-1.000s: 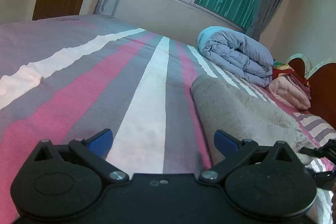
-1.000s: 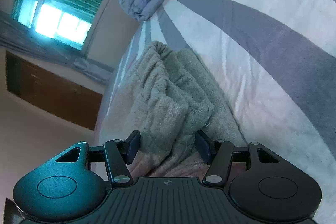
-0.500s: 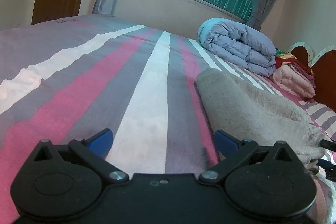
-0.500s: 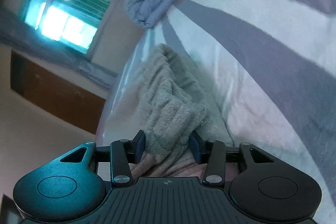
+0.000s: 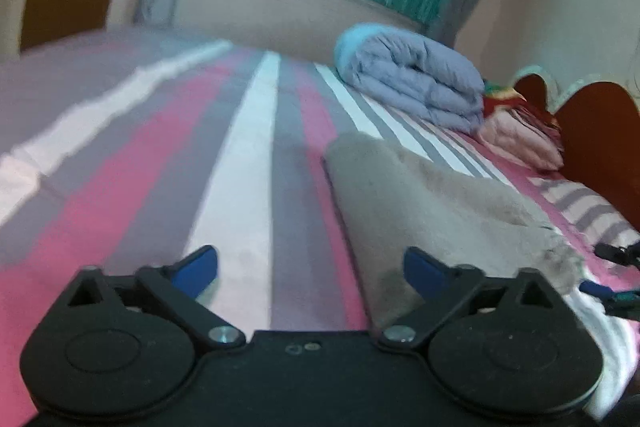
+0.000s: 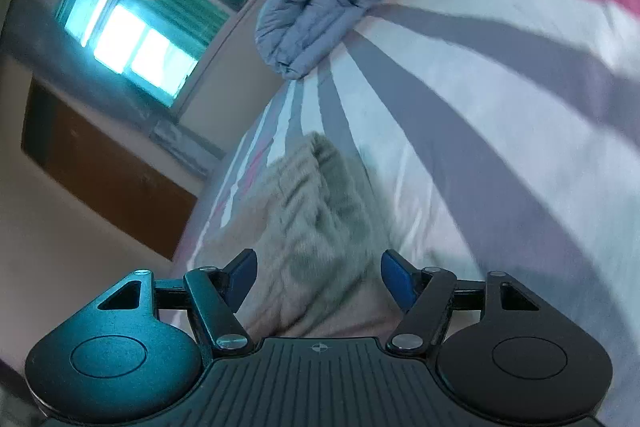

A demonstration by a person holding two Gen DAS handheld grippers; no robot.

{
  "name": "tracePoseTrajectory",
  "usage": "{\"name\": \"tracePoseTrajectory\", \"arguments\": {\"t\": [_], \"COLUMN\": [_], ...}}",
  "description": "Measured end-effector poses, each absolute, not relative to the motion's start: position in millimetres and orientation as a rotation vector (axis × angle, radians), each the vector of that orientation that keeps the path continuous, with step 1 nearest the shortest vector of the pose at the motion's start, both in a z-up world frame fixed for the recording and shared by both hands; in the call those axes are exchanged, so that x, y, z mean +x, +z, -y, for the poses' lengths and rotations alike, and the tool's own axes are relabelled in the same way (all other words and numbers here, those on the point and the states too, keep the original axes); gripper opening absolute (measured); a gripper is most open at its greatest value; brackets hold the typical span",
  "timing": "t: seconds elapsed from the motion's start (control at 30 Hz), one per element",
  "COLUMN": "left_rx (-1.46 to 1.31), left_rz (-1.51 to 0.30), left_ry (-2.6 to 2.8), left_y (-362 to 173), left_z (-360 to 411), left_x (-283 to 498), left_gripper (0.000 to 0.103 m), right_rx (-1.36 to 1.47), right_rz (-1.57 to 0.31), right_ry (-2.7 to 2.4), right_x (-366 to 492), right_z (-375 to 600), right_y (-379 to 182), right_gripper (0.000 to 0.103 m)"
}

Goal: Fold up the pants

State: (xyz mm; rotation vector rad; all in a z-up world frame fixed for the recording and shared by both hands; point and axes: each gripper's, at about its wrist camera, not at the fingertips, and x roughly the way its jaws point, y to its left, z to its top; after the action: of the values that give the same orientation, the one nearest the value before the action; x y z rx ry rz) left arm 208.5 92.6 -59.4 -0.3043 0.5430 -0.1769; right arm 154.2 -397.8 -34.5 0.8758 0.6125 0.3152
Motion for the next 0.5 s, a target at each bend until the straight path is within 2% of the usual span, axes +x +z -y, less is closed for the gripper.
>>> {"name": "tracePoseTrajectory", "arguments": {"t": [0.23,0.5], "left_rx": [-0.314,-0.096], "left_rz": [-0.488,-0.509], "left_ry": [-0.178,-0.156], "left_y": [-60,-59], "left_z": [-85,-43], "left_x": [180,166], "left_gripper": [0.083,0.083], "right_rx": [0.847,0.917], "right_rz": [-0.587,-0.574], "right_ry": [0.343,0.303], "right_x": [155,129], "right_z": [398,408], "right_y": [-32,-41], "right_gripper": [0.068,0.068]}}
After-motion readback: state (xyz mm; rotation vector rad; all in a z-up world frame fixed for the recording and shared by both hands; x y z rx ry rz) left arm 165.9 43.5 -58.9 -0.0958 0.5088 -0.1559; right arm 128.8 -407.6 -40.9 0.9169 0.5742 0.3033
